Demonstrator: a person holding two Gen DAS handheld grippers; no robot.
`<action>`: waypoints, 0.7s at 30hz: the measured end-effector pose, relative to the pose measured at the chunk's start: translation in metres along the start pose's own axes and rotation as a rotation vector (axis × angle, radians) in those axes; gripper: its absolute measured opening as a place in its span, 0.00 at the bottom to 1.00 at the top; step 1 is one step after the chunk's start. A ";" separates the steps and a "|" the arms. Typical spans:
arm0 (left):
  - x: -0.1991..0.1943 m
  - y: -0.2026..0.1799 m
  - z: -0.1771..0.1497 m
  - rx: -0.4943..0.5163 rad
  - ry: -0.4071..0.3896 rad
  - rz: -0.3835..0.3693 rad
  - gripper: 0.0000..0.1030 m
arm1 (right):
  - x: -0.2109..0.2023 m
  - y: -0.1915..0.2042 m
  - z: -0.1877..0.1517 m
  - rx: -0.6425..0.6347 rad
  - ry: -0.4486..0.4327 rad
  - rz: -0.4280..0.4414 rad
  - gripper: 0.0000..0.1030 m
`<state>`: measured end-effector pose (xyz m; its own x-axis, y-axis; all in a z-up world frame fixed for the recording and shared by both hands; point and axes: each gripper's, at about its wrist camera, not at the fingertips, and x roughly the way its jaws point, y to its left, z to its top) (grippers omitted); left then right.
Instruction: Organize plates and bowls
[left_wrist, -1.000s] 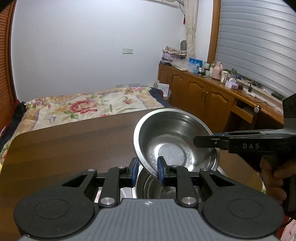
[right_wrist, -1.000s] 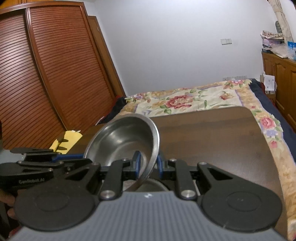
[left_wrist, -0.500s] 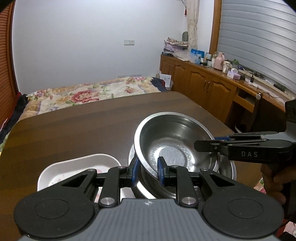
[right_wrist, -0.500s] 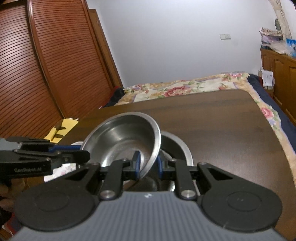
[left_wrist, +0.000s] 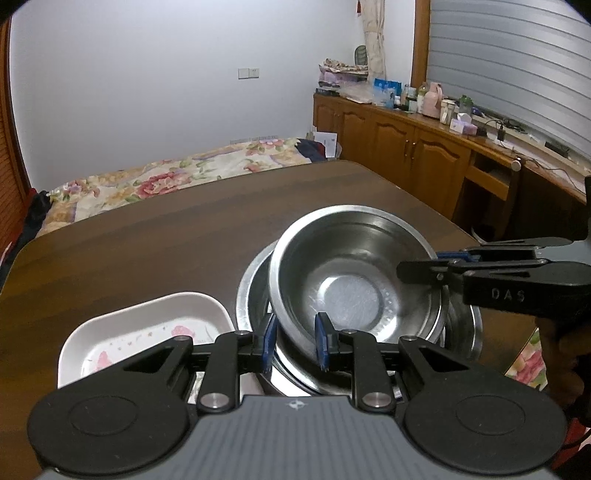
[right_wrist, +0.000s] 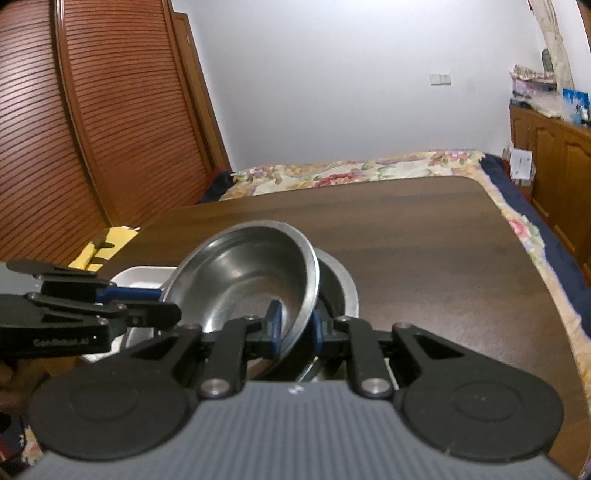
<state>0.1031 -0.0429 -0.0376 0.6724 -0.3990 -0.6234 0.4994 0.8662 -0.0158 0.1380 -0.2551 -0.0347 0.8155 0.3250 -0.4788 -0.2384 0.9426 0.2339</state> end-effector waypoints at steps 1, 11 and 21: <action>0.001 -0.001 0.000 -0.001 0.000 0.000 0.23 | 0.000 -0.001 0.000 0.000 -0.003 -0.002 0.14; 0.000 0.002 -0.002 -0.022 -0.010 -0.003 0.23 | 0.004 0.004 0.001 -0.080 -0.005 -0.047 0.12; -0.016 0.001 -0.005 -0.050 -0.055 0.011 0.23 | -0.001 0.004 0.004 -0.097 -0.065 -0.042 0.12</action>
<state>0.0899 -0.0345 -0.0316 0.7075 -0.4041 -0.5797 0.4648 0.8841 -0.0490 0.1384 -0.2522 -0.0299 0.8577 0.2823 -0.4298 -0.2506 0.9593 0.1299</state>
